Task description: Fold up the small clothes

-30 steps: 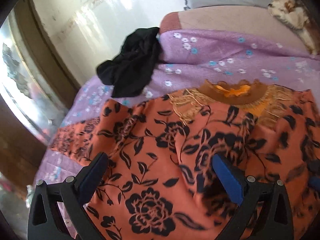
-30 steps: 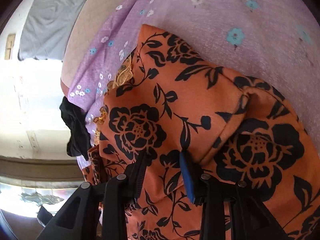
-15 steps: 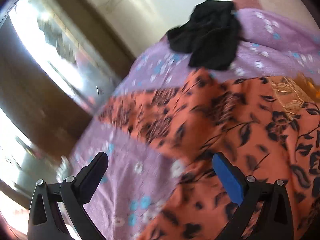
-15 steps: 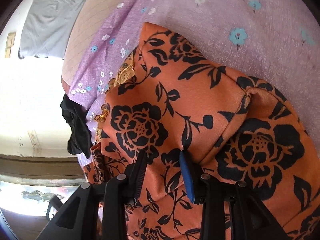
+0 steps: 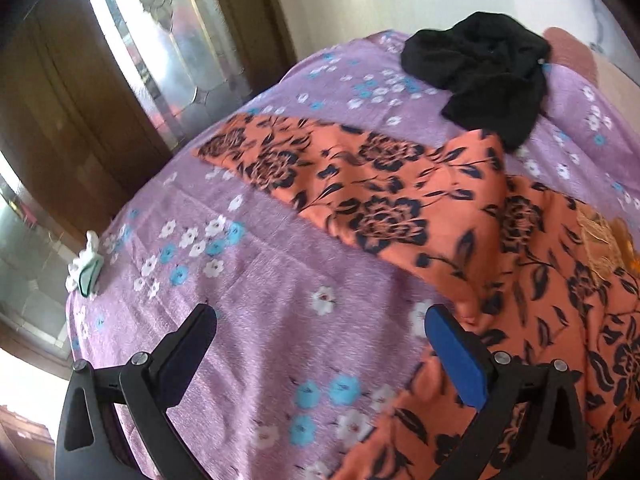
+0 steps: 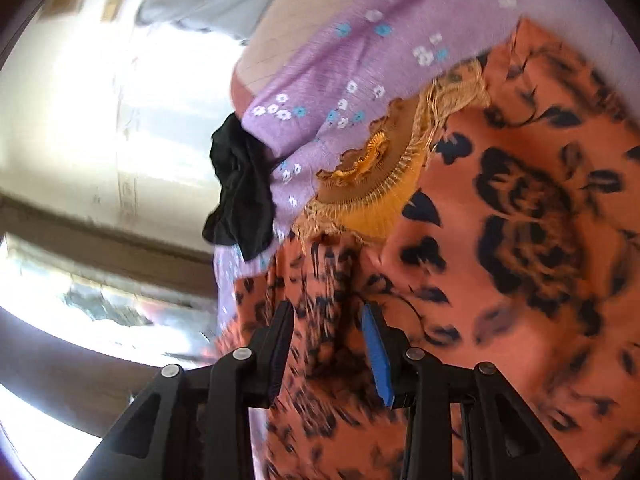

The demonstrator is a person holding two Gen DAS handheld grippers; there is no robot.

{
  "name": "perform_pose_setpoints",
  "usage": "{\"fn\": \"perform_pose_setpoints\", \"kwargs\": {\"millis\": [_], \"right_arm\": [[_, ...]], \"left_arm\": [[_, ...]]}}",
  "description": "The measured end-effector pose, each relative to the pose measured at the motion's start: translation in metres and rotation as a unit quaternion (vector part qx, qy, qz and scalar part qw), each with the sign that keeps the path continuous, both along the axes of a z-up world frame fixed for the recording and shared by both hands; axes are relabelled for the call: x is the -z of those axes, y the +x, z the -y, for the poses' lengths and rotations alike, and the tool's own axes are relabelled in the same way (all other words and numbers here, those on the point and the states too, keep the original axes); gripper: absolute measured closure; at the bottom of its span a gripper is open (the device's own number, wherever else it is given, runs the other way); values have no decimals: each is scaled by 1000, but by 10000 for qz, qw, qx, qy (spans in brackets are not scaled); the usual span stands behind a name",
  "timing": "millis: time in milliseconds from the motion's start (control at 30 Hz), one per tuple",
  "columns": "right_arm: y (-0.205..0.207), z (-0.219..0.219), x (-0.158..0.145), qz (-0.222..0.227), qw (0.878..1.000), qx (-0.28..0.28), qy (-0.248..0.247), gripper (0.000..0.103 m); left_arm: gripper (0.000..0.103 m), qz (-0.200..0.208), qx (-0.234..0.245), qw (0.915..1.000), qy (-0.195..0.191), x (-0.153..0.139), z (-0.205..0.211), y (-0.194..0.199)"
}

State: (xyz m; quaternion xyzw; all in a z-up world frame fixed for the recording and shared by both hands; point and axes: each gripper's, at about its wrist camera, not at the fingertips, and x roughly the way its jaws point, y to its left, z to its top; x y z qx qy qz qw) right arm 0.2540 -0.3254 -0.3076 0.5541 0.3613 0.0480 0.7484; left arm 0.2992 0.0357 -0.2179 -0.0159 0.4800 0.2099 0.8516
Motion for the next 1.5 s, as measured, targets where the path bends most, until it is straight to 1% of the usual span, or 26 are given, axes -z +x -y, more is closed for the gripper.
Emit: {"fn": "perform_pose_setpoints", "kwargs": {"millis": [67,133,200,267,300,367,400,433,467,567,633,700,733,800,867,900,933,967,1033,1100,1167,1267,1300,1400,1433,1500], "right_arm": [[21,-13,18,-357,9993,-37,122,63],[31,-29,19,-361,9992,-100,107,63],[36,-54,-4,194,9992,-324,-148,63],[43,-98,-46,884,9864,-1237,-615,63],[44,-116,-57,1111,9766,-1746,-577,63],[43,-138,-69,1300,9595,-2452,-486,63],[40,-142,-72,1291,9567,-2527,-650,58],[37,-139,-71,1201,9595,-2387,-893,53],[35,-129,-65,1009,9652,-2144,-1106,52],[30,-99,-40,300,9765,-1651,-1350,51],[25,-92,-32,150,9774,-1550,-1430,55],[26,-102,-26,73,9737,-1618,-1600,64],[25,-111,-20,-11,9686,-1720,-1794,64],[29,-130,-1,-419,9503,-2013,-2336,64],[25,-137,-3,-364,9408,-2002,-2710,66],[24,-139,-11,-350,9381,-2087,-2742,66],[22,-140,-20,-214,9412,-2198,-2557,66],[17,-138,-31,-1,9445,-2207,-2433,66],[7,-134,-45,177,9439,-2145,-2504,66],[-4,-128,-56,232,9479,-2016,-2456,66],[-16,-124,-61,274,9527,-1931,-2330,64],[-31,-139,-63,311,9515,-1990,-2326,64],[-37,-141,-59,281,9496,-2044,-2358,64],[-46,-155,-50,208,9458,-2243,-2340,64],[-47,-155,-49,179,9445,-2287,-2351,64],[-42,-156,-44,144,9444,-2314,-2331,64]], "left_arm": [[0,-36,-54,9999,-145,2,-10,1],[0,-18,-36,9999,-124,1,-16,0],[0,22,-32,10000,-11,-2,-20,0],[0,80,-96,9999,33,-5,-27,2],[0,101,-165,9998,-16,-7,-33,3],[0,113,-332,9992,-202,-9,-46,4],[0,117,-412,9987,-287,-9,-54,5],[0,122,-485,9981,-352,-9,-60,5],[0,119,-568,9975,-409,-9,-67,5],[0,117,-818,9948,-589,-9,-90,5],[0,147,-944,9928,-716,-10,-104,4],[0,184,-1139,9892,-901,-9,-122,4],[0,206,-1251,9865,-1034,-8,-132,3],[0,274,-1406,9804,-1353,-5,-150,2],[0,376,-1407,9722,-1836,-1,-168,4],[0,428,-1387,9687,-2011,1,-175,6],[0,524,-1358,9653,-2167,2,-183,9],[0,647,-1327,9646,-2187,1,-189,13],[1,753,-1165,9656,-2200,1,-197,23],[5,848,-901,9577,-2598,6,-206,33],[17,967,-753,9436,-3076,14,-215,44],[27,916,-736,9273,-3554,27,-229,65],[30,885,-758,9238,-3647,30,-233,70],[31,878,-973,9083,-3972,42,-250,83],[31,850,-1042,9012,-4120,47,-255,87],[31,978,-1126,8918,-4272,49,-260,92]]}}
